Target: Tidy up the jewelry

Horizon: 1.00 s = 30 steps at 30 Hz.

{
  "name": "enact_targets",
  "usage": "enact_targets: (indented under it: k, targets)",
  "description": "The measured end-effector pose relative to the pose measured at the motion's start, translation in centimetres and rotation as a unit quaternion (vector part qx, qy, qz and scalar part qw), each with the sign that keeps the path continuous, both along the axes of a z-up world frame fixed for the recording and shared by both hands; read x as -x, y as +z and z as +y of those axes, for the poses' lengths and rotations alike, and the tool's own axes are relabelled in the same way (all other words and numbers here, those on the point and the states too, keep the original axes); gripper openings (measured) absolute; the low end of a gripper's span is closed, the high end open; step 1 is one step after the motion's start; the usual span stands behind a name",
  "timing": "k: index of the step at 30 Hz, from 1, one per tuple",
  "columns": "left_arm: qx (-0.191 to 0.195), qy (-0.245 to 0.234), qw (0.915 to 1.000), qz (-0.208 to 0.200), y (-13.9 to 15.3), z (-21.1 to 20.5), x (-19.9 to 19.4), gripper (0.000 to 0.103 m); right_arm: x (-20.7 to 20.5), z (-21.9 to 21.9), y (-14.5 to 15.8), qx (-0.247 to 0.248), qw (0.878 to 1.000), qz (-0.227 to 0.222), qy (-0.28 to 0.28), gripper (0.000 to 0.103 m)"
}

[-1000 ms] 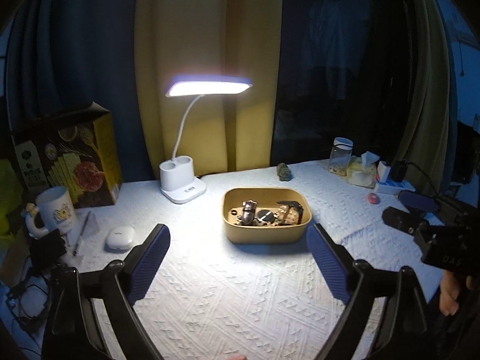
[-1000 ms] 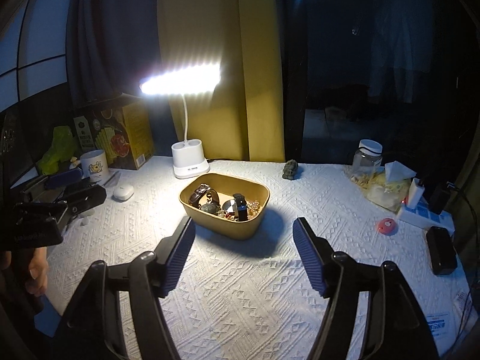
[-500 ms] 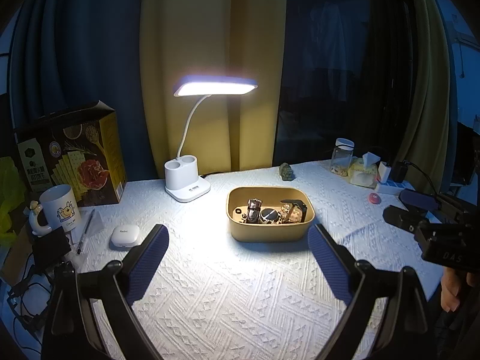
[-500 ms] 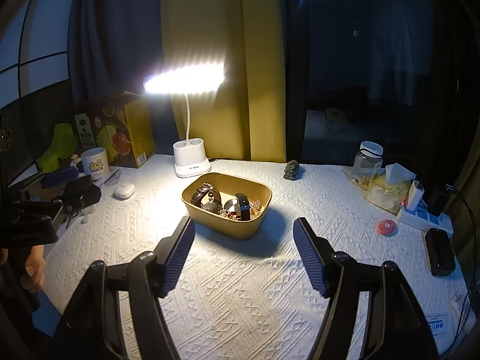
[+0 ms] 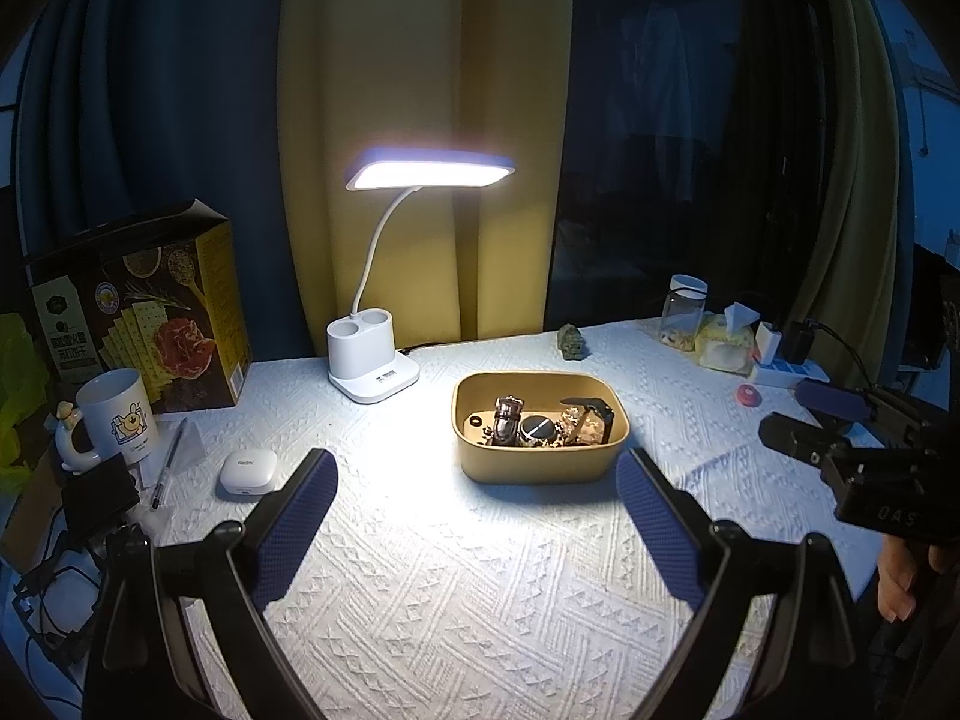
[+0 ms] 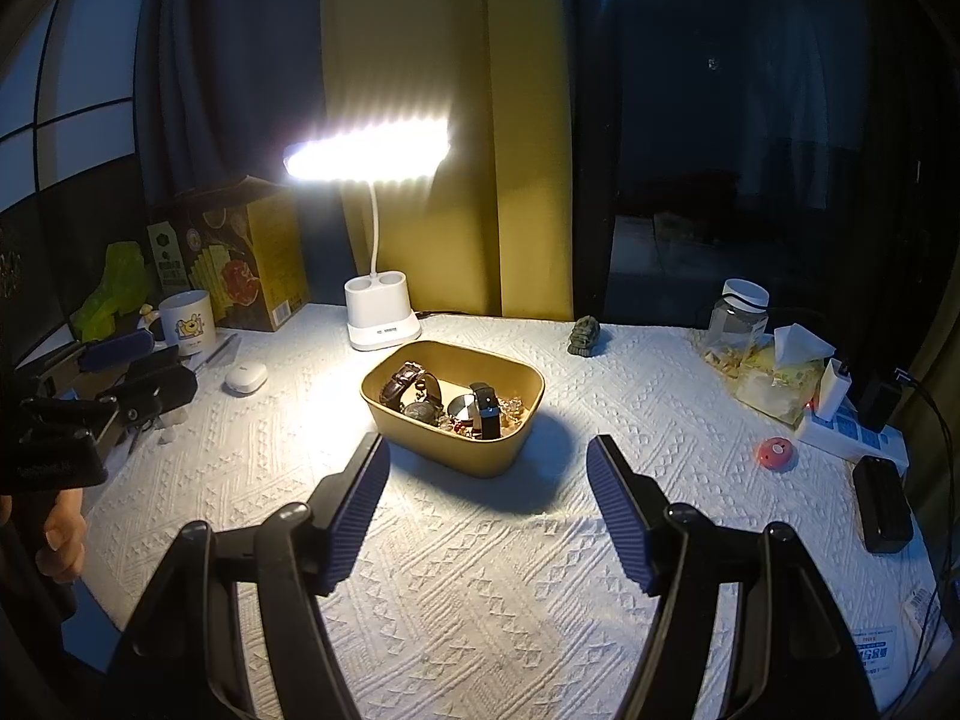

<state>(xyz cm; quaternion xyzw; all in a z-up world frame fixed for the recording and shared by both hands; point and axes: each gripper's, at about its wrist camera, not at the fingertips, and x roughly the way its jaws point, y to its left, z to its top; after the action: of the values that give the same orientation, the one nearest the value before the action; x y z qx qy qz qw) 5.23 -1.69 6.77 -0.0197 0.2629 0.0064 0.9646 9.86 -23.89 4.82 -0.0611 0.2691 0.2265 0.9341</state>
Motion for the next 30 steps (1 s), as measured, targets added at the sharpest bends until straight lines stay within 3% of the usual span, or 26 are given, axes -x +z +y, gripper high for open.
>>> enact_targets:
  k: [30]
  targets:
    - [-0.001, -0.005, 1.0, -0.004, 0.1, 0.1, -0.3, 0.094, -1.6, -0.3, -0.9, -0.004, 1.0, 0.013, -0.007, 0.066]
